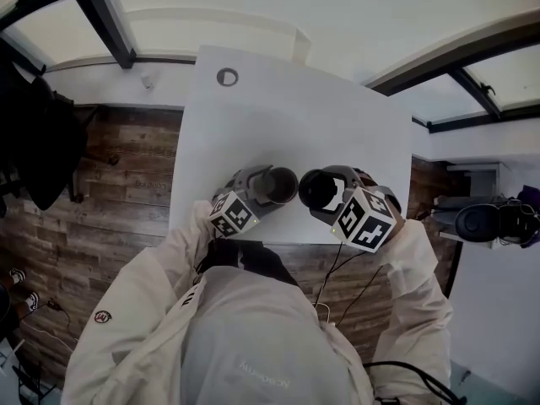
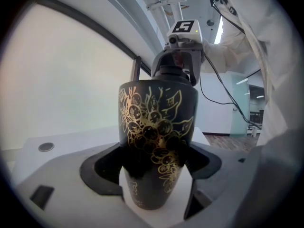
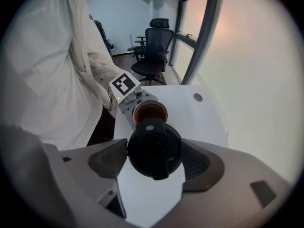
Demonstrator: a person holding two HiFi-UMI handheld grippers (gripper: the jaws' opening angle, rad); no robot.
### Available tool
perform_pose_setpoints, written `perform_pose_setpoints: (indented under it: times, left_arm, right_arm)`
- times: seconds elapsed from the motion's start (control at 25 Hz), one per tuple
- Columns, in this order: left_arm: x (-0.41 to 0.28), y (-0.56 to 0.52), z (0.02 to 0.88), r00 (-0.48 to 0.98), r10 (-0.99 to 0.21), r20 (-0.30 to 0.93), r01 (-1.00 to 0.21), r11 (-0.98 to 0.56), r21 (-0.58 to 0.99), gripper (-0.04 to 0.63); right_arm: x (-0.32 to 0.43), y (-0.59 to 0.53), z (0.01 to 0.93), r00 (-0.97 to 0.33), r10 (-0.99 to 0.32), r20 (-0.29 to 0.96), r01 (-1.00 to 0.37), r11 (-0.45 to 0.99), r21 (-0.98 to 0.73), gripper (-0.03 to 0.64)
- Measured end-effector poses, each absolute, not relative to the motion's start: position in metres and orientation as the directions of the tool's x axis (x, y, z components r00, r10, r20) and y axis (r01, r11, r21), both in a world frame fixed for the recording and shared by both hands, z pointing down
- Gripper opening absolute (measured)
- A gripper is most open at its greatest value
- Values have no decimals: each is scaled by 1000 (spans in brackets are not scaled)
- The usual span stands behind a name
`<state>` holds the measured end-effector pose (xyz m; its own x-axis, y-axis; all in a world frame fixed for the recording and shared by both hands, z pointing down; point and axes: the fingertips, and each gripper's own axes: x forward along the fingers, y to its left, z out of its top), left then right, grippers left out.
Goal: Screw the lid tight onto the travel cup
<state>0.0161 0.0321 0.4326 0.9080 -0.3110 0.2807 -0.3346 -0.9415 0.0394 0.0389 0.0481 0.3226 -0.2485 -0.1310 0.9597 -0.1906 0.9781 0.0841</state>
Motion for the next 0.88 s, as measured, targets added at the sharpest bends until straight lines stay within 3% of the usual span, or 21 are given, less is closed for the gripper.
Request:
perform_pose_setpoints:
  times: [0.32,0.88]
  left_arm:
    - [16,34,430,908,-307,285,-331,-943,41,399]
    - [13,34,429,908,-310,281,-334,-942,43,399]
  right_arm:
    - [-19,49,325,-232,-81,969,72,992,100,367]
    - [-40,53,347,-154,2,988,196,980,29,367]
